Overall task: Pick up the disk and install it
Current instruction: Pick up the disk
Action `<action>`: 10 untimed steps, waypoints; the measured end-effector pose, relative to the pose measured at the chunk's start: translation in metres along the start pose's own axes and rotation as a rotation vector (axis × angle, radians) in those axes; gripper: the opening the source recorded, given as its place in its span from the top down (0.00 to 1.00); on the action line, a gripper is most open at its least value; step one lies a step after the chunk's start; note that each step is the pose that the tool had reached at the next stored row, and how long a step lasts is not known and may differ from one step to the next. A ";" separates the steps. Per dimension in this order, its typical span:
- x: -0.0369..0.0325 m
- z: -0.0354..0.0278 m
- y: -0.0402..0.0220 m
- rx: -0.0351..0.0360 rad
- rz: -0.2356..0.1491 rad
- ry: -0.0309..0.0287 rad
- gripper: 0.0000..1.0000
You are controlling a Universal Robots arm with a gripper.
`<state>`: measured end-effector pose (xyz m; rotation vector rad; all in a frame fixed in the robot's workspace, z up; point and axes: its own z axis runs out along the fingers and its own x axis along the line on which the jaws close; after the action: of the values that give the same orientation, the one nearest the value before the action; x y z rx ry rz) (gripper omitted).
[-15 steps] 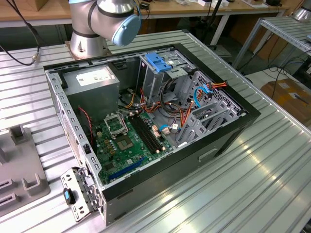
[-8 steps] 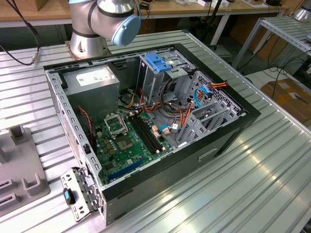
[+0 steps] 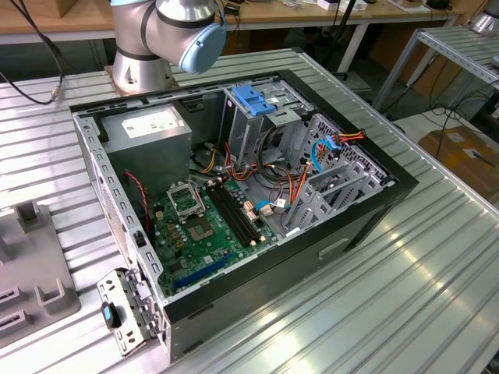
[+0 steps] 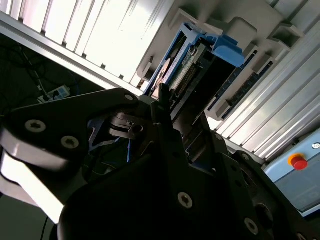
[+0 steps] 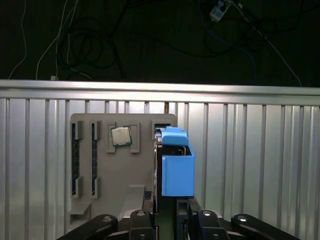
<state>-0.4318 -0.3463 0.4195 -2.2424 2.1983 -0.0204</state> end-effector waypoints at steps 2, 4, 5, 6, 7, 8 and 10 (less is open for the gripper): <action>0.0000 0.0000 0.0000 0.0000 0.000 0.0000 0.65; 0.0000 -0.0001 0.0000 0.0000 0.000 0.0000 0.65; 0.0000 -0.0001 0.0000 0.0000 0.000 0.0000 0.65; 0.0000 -0.0001 0.0000 0.0001 0.000 0.0000 0.65; 0.0000 -0.0005 0.0000 -0.0002 0.000 0.0001 0.65; 0.0000 -0.0010 0.0000 -0.0002 0.000 0.0001 0.65; 0.0000 -0.0037 -0.0001 -0.0001 0.000 0.0000 0.65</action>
<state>-0.4317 -0.3462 0.4232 -2.2426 2.1983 -0.0203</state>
